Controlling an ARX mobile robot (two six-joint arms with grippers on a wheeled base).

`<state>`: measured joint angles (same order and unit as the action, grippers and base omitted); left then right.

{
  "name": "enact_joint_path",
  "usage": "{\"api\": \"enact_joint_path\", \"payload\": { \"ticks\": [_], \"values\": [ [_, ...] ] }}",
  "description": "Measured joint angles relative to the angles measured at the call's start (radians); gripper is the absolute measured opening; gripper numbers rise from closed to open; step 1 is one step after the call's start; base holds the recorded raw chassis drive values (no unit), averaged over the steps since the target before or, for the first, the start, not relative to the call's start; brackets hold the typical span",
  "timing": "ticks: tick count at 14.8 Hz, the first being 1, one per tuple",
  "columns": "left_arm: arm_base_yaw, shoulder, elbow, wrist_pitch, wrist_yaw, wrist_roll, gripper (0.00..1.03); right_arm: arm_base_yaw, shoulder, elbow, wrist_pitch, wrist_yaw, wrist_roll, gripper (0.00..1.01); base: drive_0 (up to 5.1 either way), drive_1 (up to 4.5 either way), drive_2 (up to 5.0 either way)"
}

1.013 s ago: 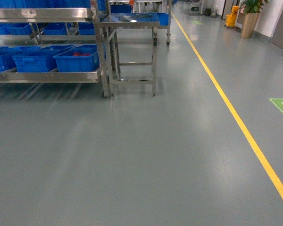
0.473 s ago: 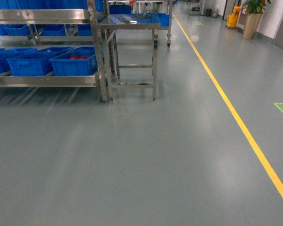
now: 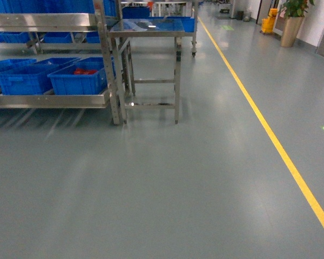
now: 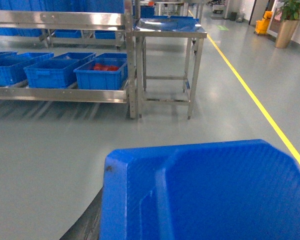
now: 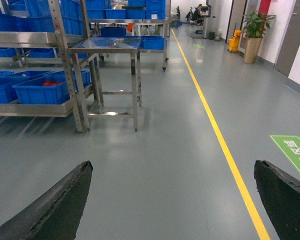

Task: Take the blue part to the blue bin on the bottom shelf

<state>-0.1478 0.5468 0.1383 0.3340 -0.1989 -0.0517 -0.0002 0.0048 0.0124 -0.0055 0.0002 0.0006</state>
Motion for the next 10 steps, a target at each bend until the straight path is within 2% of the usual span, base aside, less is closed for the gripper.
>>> {"api": "enact_joint_path", "payload": {
  "ticks": [10],
  "values": [
    [0.000,-0.002,0.000,0.003,0.000,0.000,0.44,0.000,0.000,0.000,0.004,0.000,0.000,0.98,0.0,4.12,-4.2]
  ]
}}
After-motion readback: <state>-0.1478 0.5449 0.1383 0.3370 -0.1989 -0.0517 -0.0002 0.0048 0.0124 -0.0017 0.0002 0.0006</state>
